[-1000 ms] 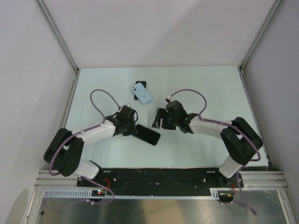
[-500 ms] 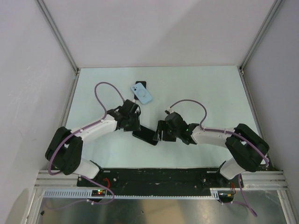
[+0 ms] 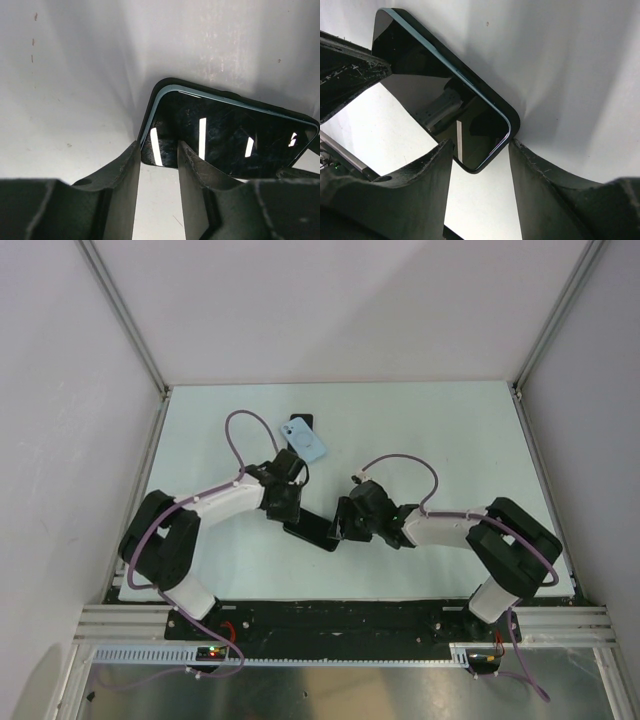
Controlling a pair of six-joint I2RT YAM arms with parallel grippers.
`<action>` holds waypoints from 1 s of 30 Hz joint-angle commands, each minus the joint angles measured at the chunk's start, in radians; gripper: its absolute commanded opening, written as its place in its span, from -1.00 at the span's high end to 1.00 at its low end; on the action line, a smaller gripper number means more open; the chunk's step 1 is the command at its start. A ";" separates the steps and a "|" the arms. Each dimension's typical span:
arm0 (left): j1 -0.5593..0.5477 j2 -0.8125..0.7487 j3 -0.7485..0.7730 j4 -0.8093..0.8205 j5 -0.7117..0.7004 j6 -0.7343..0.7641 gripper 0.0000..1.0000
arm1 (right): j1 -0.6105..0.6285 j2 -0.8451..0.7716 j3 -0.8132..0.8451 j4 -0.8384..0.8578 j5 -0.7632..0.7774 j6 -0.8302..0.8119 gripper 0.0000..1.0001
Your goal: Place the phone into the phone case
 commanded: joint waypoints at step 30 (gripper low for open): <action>-0.028 0.017 -0.240 0.184 0.076 -0.265 1.00 | -0.038 0.148 0.204 -0.075 0.040 -0.119 0.32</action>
